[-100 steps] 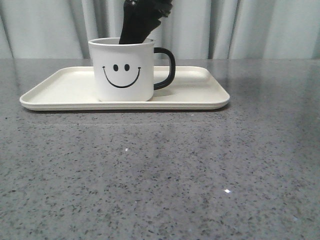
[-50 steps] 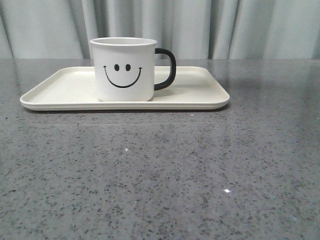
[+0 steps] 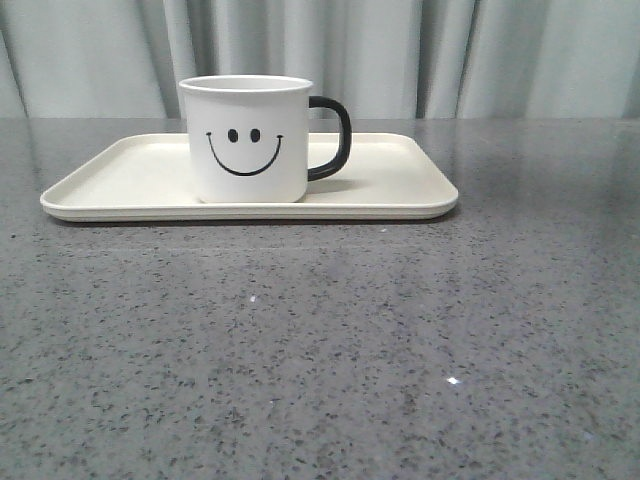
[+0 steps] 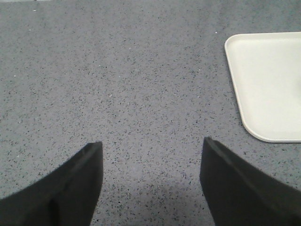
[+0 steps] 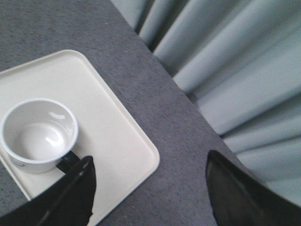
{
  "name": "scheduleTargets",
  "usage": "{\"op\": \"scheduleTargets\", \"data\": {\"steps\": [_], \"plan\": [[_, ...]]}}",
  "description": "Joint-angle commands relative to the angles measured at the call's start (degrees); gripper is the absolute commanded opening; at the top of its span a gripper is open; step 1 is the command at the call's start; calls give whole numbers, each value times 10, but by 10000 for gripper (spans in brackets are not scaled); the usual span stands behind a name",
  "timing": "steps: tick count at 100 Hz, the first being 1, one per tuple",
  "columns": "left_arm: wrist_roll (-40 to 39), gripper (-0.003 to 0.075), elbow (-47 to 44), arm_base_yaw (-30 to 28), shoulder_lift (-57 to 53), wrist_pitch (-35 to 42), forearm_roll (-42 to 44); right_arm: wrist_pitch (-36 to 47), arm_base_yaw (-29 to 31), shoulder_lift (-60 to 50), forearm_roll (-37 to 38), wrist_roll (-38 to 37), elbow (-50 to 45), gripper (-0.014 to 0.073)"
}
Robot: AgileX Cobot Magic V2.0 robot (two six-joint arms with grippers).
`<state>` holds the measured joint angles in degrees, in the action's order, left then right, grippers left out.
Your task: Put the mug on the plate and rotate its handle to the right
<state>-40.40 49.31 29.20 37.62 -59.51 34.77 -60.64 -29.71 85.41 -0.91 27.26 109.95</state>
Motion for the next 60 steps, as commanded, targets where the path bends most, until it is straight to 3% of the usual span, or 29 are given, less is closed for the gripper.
{"op": "scheduleTargets", "data": {"steps": [1, 25, 60], "plan": [[-4, 439, 14, 1, 1, 15, 22, 67, 2, -77, 60, -42, -40, 501], [-4, 439, 14, 1, 1, 7, 22, 69, 2, -213, 171, -163, -185, 501], [-4, 439, 14, 1, 1, 7, 22, 84, 2, -424, 241, -372, -452, 500]]}}
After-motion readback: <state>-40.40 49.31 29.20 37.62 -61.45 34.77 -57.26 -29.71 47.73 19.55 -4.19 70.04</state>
